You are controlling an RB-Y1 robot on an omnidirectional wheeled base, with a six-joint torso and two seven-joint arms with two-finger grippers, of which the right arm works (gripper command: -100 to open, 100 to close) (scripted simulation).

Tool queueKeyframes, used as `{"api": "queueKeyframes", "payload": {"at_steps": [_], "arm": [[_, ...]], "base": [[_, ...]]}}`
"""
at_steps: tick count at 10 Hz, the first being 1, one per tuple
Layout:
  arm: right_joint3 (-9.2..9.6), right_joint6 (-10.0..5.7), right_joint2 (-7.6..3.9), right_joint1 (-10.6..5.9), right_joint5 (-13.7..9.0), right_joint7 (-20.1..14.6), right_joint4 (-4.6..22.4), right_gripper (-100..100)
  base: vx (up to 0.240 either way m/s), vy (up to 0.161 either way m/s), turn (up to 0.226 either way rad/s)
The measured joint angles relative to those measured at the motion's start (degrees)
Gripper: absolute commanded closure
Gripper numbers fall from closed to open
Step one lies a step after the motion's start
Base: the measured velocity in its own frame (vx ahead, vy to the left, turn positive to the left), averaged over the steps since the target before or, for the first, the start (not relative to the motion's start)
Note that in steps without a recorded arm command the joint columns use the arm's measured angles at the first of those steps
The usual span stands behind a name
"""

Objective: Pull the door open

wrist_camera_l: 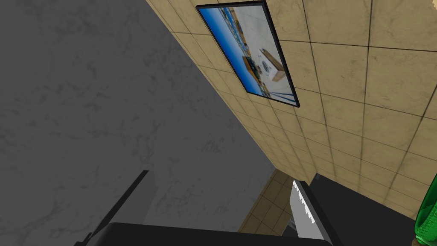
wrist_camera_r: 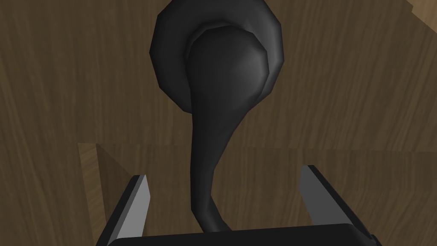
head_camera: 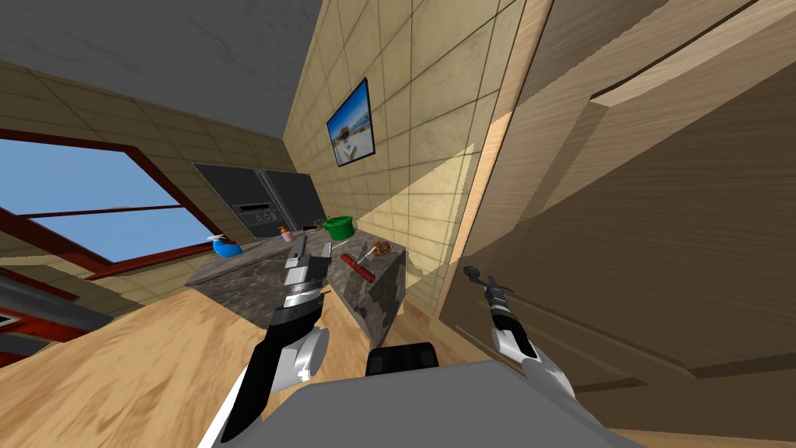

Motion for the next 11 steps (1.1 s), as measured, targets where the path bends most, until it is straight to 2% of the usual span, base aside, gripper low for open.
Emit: {"api": "queueKeyframes", "payload": {"at_steps": [11], "arm": [[-0.2, 0.18, 0.19, -0.35, -0.1, 0.4, 0.1, -100]], "base": [[0.0, 0.0, -0.001]]}}
